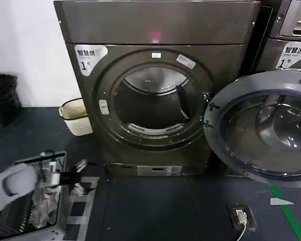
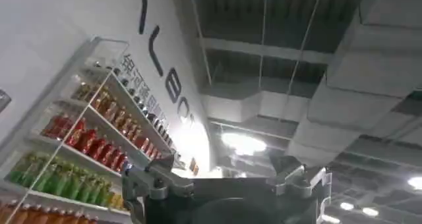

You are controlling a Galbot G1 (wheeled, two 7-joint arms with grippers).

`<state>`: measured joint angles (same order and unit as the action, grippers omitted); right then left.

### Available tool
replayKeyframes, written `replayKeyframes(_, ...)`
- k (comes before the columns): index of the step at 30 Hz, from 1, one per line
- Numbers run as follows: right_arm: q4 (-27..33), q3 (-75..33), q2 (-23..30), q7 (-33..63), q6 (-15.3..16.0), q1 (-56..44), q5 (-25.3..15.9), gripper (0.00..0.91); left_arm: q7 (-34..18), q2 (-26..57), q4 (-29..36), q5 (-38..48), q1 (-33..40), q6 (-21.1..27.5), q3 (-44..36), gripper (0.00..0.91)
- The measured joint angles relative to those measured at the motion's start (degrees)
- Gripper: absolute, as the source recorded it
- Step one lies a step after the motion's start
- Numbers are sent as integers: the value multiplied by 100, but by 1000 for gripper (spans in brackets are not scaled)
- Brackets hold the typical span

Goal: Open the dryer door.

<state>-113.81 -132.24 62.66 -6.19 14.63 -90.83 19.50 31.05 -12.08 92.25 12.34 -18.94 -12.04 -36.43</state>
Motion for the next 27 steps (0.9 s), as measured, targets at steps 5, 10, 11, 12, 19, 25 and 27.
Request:
replayKeyframes(5, 6, 93, 9, -19, -1, 59, -34, 907, 365, 354, -143, -281, -161, -249, 369, 907)
replayKeyframes(10, 22, 165, 6, -42, -10, 100, -77, 907, 545, 456, -363, -649, -228, -500, 526, 907)
replayKeyframes(11, 29, 179, 2, -49, -13, 107, -84, 907, 545, 462, -417, -725, -244, -530, 530, 907)
replayKeyframes(12, 35, 183, -9, -51, -13, 117, -90, 907, 548, 463, -472, -836, -252, -572, 535, 907)
replayKeyframes(19, 37, 279, -24, -95, -14, 184, -194, 907, 551, 366, -906, -1220, -288, -698, 505, 907)
replayKeyframes(25, 37, 296, -12, -109, -22, 197, -222, 907, 524, 269, -1156, -1365, -263, -716, 393, 907)
replayKeyframes(27, 29, 296, 2, -113, -23, 196, -225, 907, 525, 210, -1264, -1396, -234, -736, 391, 907)
